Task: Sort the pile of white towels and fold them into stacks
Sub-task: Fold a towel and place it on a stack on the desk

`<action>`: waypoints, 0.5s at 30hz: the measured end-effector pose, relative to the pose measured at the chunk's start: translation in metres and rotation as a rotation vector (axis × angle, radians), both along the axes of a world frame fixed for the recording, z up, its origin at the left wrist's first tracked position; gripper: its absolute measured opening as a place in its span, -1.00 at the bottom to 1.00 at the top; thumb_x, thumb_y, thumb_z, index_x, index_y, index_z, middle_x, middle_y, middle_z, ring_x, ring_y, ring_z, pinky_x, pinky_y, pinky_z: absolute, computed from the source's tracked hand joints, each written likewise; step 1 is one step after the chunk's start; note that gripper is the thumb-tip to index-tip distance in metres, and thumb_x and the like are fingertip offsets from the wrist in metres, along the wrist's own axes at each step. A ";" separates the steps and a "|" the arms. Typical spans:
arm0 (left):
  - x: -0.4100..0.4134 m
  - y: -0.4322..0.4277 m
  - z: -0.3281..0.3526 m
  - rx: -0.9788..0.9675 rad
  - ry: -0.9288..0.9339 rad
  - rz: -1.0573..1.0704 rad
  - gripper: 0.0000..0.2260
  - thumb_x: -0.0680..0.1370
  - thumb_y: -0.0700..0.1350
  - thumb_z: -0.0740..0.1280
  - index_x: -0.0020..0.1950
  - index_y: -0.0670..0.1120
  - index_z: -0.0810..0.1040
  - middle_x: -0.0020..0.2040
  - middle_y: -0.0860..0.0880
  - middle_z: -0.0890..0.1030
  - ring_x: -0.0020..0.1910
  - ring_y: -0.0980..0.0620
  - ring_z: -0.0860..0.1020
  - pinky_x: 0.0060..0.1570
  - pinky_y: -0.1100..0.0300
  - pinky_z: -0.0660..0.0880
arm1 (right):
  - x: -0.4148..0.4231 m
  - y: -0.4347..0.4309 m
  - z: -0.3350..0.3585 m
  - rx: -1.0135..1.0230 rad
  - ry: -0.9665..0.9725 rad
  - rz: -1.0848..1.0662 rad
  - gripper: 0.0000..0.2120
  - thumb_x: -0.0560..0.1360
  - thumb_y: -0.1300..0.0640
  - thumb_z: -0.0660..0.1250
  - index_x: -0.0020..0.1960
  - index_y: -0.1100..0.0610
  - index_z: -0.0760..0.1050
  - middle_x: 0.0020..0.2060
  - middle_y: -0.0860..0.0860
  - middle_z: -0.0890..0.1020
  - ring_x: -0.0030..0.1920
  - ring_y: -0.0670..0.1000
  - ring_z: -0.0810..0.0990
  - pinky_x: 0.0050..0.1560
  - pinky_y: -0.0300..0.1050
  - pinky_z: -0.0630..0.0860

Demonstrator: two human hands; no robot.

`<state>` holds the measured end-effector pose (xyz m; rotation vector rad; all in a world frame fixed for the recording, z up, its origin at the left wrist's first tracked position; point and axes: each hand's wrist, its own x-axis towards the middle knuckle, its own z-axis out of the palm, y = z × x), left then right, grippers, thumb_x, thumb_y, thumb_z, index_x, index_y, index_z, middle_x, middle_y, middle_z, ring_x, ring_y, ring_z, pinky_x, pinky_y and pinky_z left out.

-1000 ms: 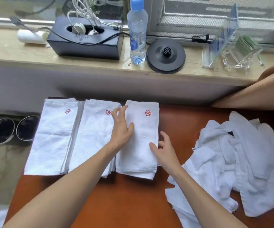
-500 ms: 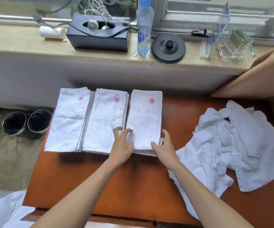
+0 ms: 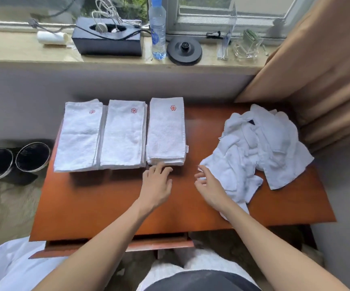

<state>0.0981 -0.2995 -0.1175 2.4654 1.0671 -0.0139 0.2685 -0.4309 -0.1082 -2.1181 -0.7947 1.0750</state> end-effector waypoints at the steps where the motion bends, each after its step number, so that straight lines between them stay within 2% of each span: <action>1: -0.002 -0.012 -0.003 0.017 0.004 -0.015 -0.67 0.62 -0.04 0.28 0.40 0.03 0.50 0.47 0.01 0.42 0.42 -0.11 0.36 0.36 -0.05 0.23 | -0.005 -0.014 0.002 -0.010 -0.004 -0.022 -0.50 0.62 0.20 0.24 0.54 0.00 0.32 0.20 -0.10 0.55 0.04 -0.18 0.59 -0.10 -0.51 0.45; 3: 0.001 -0.037 -0.005 0.029 0.019 -0.049 -0.66 0.63 0.00 0.26 0.41 0.03 0.49 0.50 0.01 0.41 0.46 -0.11 0.34 0.40 -0.10 0.19 | -0.007 -0.039 0.010 -0.038 -0.027 -0.044 -0.55 0.64 0.20 0.25 0.52 0.03 0.37 0.27 -0.06 0.55 0.20 -0.10 0.57 0.09 -0.45 0.45; 5: 0.012 -0.056 0.000 0.054 0.024 -0.087 -0.64 0.64 0.02 0.24 0.44 0.04 0.46 0.53 0.01 0.37 0.50 -0.11 0.31 0.45 -0.15 0.14 | 0.004 -0.060 0.023 -0.055 -0.086 -0.018 -0.56 0.66 0.16 0.26 0.53 0.07 0.37 0.38 -0.03 0.50 0.37 -0.04 0.49 0.37 -0.22 0.42; 6: 0.018 -0.063 0.004 0.064 0.025 -0.105 -0.62 0.65 0.03 0.23 0.46 0.04 0.45 0.55 0.01 0.35 0.52 -0.11 0.29 0.47 -0.17 0.12 | 0.012 -0.068 0.029 -0.060 -0.105 -0.011 -0.55 0.66 0.16 0.25 0.54 0.08 0.37 0.43 -0.01 0.47 0.42 -0.03 0.45 0.44 -0.16 0.37; 10: 0.033 -0.097 0.011 0.035 0.010 -0.151 -0.61 0.61 -0.05 0.29 0.45 -0.01 0.47 0.54 -0.03 0.38 0.51 -0.18 0.31 0.44 -0.24 0.15 | 0.034 -0.108 0.043 -0.084 -0.127 -0.058 -0.58 0.67 0.17 0.20 0.52 0.01 0.37 0.47 -0.05 0.46 0.48 -0.06 0.40 0.44 -0.19 0.31; 15: 0.072 -0.135 0.015 0.008 0.046 -0.234 -0.57 0.62 -0.02 0.18 0.51 0.05 0.36 0.62 0.02 0.23 0.59 -0.11 0.14 0.49 -0.18 0.01 | 0.068 -0.155 0.045 -0.054 -0.169 -0.104 -0.58 0.68 0.15 0.23 0.53 0.02 0.38 0.47 -0.05 0.47 0.47 -0.05 0.42 0.43 -0.13 0.40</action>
